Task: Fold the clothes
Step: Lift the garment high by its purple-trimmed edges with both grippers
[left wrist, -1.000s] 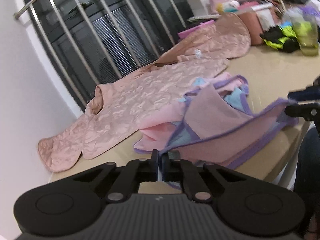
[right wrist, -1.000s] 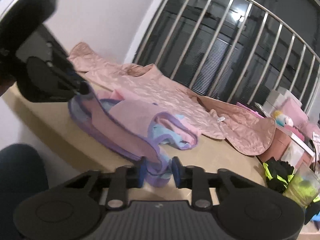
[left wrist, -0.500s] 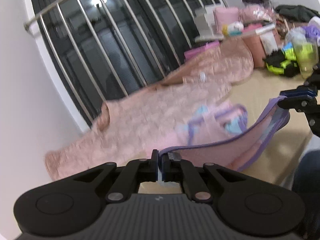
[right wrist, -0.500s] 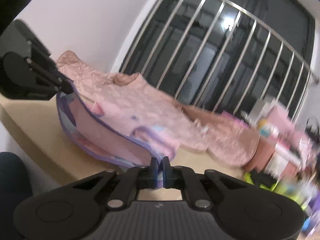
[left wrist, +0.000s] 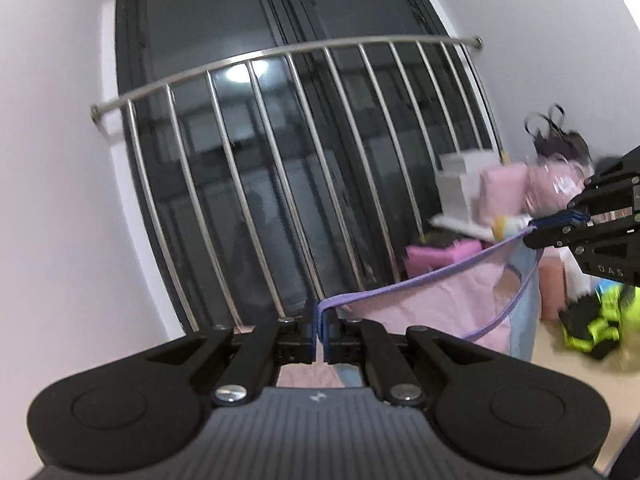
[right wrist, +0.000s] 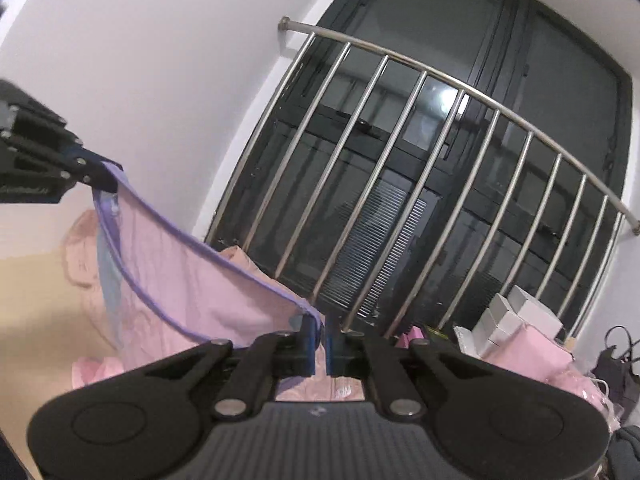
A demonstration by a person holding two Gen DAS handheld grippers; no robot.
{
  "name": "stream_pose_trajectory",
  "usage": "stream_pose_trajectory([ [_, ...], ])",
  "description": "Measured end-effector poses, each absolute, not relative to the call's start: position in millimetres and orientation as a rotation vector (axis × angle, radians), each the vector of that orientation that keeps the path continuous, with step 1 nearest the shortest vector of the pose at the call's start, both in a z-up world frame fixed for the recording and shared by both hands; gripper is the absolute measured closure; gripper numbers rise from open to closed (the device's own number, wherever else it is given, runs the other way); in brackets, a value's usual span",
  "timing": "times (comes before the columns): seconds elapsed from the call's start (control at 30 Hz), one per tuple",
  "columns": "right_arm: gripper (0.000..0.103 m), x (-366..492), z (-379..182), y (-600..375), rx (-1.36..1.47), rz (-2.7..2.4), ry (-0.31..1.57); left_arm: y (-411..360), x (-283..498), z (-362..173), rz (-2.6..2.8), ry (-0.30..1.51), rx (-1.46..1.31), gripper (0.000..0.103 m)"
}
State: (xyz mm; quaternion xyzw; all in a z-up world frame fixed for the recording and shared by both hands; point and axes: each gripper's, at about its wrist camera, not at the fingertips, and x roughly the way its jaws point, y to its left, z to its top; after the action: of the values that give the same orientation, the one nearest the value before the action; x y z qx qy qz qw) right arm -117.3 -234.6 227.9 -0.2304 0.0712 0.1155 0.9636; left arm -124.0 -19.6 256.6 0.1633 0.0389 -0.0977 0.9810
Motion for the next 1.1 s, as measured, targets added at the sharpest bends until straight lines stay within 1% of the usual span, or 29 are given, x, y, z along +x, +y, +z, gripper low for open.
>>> stream_pose_trajectory([
  [0.13, 0.100, -111, 268, -238, -0.477, 0.249, 0.128, -23, -123, 294, -0.188, 0.031, 0.321, 0.101],
  [0.23, 0.099, -104, 292, -244, -0.443, 0.282, 0.149, -25, -121, 318, -0.199, 0.014, 0.321, 0.101],
  [0.33, 0.099, -88, 298, -253, -0.361, 0.338, 0.225, -29, -113, 327, -0.215, 0.029, 0.330, 0.101],
  [0.6, 0.099, -44, 224, -273, -0.120, 0.472, 0.440, -47, -94, 279, -0.231, 0.103, 0.416, 0.101],
  [0.73, 0.099, -32, 194, -272, -0.060, 0.510, 0.509, -52, -90, 265, -0.241, 0.125, 0.428, 0.101],
  [0.83, 0.096, -34, 177, -267, -0.040, 0.523, 0.522, -55, -91, 259, -0.250, 0.129, 0.437, 0.101],
  [0.87, 0.094, -34, 172, -265, -0.037, 0.527, 0.527, -56, -91, 258, -0.253, 0.130, 0.437, 0.101],
  [0.9, 0.090, -35, 167, -263, -0.033, 0.530, 0.534, -57, -91, 257, -0.256, 0.130, 0.438, 0.101],
  [0.93, 0.084, -35, 162, -261, -0.030, 0.533, 0.541, -58, -92, 256, -0.261, 0.129, 0.440, 0.101],
  [0.97, 0.081, -35, 157, -258, -0.028, 0.537, 0.546, -59, -92, 256, -0.264, 0.128, 0.442, 0.101],
  [1.1, 0.081, -30, 144, -247, -0.026, 0.545, 0.564, -63, -95, 253, -0.269, 0.126, 0.457, 0.101],
])
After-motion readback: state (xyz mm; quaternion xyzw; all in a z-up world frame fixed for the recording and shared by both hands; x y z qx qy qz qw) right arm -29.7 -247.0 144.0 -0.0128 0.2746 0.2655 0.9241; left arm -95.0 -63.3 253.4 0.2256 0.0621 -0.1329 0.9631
